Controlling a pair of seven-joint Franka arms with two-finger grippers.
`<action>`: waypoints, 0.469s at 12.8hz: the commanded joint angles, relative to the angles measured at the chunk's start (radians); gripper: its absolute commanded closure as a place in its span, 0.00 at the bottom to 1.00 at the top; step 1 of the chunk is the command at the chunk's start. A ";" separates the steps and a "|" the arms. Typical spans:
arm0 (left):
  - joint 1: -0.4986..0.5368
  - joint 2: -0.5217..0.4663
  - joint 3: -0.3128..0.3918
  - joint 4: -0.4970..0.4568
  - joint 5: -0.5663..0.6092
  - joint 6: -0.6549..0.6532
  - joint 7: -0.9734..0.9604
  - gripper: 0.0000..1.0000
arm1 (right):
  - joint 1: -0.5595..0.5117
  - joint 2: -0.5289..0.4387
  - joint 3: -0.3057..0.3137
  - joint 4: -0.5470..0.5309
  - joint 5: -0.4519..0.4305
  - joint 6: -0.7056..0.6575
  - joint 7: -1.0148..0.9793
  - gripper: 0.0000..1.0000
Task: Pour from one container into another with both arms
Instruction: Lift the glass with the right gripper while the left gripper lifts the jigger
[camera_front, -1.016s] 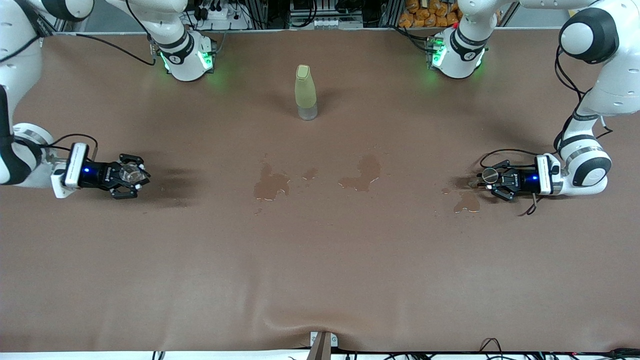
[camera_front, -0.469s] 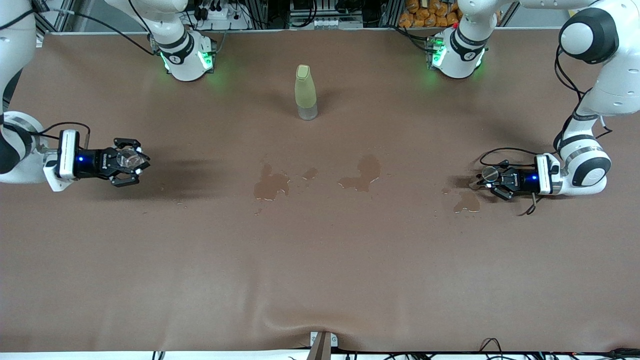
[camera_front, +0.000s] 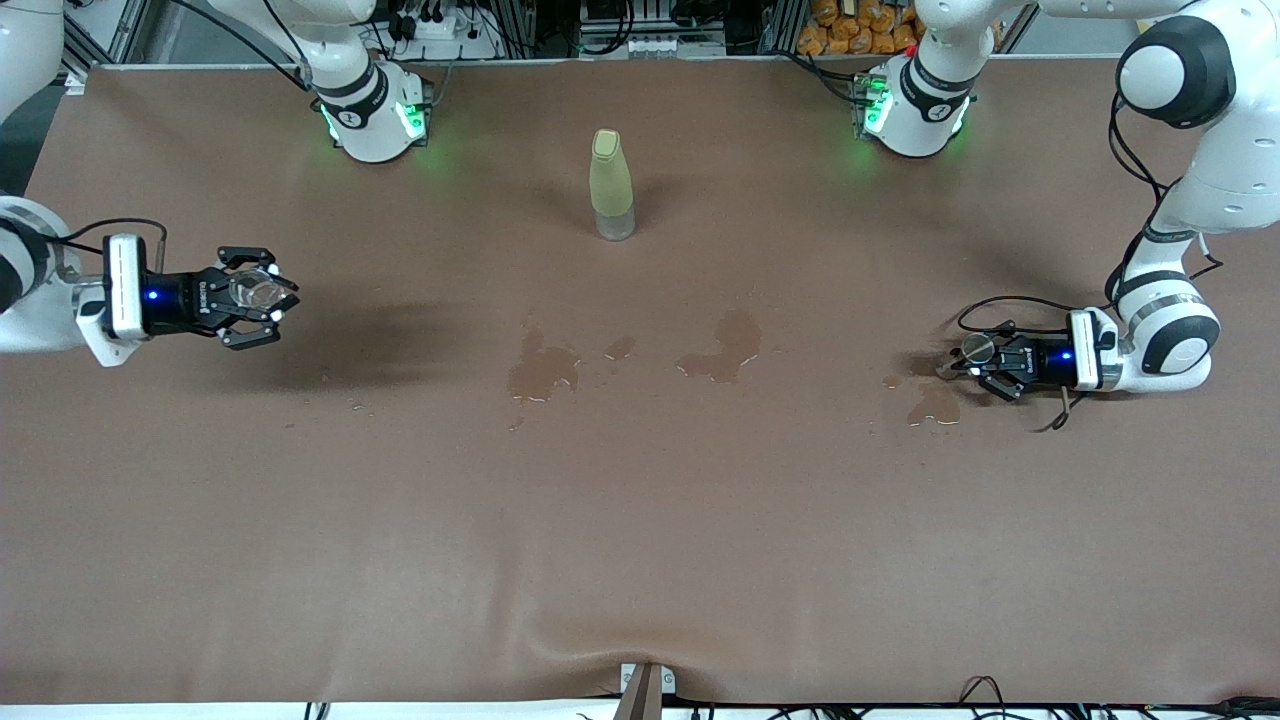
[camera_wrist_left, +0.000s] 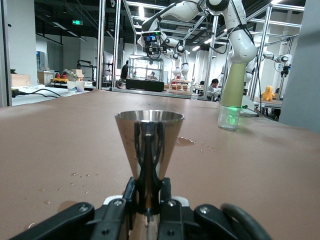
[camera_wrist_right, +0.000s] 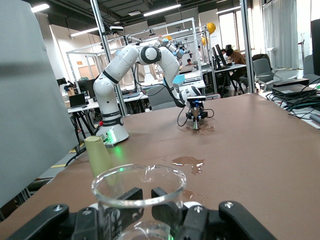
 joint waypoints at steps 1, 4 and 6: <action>-0.012 0.002 -0.002 0.011 -0.003 -0.012 -0.005 1.00 | 0.037 -0.056 -0.016 -0.045 -0.004 0.006 0.053 1.00; -0.053 -0.003 -0.002 0.010 -0.046 -0.005 -0.014 1.00 | 0.074 -0.074 -0.016 -0.046 0.007 0.009 0.116 1.00; -0.091 -0.003 -0.004 0.010 -0.080 0.027 -0.016 1.00 | 0.103 -0.090 -0.016 -0.046 0.027 0.012 0.136 1.00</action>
